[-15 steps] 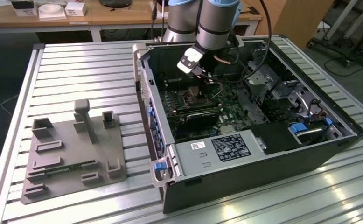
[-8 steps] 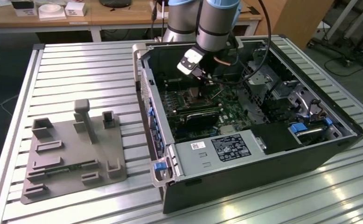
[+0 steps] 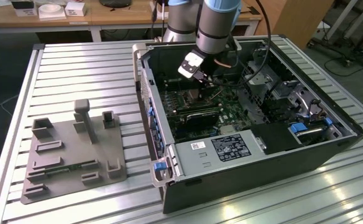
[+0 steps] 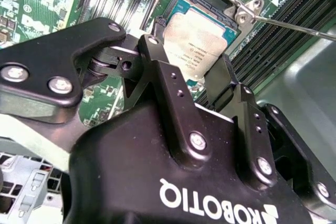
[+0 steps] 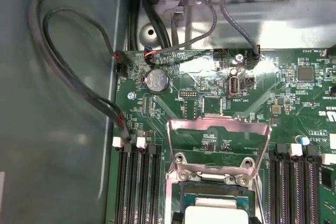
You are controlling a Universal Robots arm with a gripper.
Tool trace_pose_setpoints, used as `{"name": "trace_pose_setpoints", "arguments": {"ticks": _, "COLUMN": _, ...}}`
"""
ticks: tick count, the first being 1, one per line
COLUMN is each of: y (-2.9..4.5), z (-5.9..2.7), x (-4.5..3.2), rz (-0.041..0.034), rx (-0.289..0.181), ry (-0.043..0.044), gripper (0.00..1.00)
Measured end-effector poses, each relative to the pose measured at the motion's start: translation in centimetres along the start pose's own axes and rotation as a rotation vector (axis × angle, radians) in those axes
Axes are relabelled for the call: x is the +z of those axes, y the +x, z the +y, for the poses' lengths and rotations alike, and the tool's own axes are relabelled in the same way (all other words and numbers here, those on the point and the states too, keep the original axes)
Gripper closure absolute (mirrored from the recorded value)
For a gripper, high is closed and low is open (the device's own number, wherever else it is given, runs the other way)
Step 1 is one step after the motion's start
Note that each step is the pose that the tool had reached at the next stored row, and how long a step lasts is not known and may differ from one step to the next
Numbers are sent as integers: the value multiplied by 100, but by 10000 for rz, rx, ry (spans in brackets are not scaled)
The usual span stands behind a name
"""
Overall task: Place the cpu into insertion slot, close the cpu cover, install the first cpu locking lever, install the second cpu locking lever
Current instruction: 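Place the cpu into insertion slot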
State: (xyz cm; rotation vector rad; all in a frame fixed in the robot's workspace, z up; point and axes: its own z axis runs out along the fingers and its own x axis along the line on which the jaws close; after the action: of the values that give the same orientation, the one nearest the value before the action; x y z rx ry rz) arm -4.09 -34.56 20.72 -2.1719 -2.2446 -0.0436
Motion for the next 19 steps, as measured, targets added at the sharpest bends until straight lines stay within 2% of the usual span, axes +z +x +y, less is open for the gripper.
{"name": "trace_pose_setpoints", "arguments": {"ticks": 13, "y": 0, "z": 0, "x": 15, "rz": 0, "rx": -1, "ry": 0, "gripper": 46}}
{"name": "trace_pose_setpoints", "arguments": {"ticks": 19, "y": -2, "z": 0, "x": 63, "rz": 0, "rx": 29, "ry": -1, "gripper": 46}}
